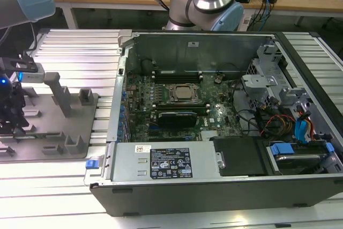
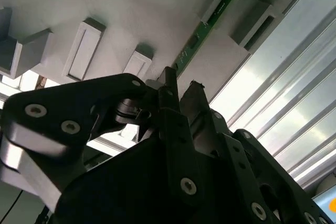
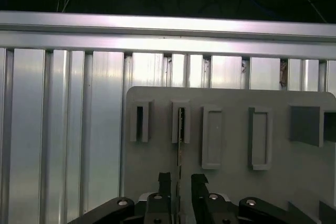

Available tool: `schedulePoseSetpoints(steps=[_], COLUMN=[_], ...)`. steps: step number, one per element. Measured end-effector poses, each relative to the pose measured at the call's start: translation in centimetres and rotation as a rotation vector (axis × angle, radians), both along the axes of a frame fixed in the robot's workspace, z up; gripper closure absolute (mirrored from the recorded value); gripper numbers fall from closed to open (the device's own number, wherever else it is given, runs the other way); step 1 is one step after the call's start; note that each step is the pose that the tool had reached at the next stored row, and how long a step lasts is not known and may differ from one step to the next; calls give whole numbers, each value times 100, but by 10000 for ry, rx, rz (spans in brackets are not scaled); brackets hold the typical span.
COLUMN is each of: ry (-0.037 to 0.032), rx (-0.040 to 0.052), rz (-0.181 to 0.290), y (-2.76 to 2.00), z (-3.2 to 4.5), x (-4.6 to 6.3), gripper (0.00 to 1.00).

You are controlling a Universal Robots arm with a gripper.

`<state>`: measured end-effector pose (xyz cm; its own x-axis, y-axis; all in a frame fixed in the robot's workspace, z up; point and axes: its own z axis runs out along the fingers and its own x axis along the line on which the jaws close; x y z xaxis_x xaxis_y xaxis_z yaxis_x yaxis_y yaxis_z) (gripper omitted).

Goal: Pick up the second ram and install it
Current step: 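Pick up the second ram and move it above second insertion slot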

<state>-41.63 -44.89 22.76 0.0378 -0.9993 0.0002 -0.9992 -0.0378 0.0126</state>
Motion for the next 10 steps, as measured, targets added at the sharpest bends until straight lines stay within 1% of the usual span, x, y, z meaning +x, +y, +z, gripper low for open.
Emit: schedulePoseSetpoints(steps=[5,8,10], ry=[3,0,1], rx=[-2,1,-1], rz=[17,17,19], y=[-2,-6,-7], z=[-145,-173,-213], x=[-40,-46,-47], gripper=[72,72,72])
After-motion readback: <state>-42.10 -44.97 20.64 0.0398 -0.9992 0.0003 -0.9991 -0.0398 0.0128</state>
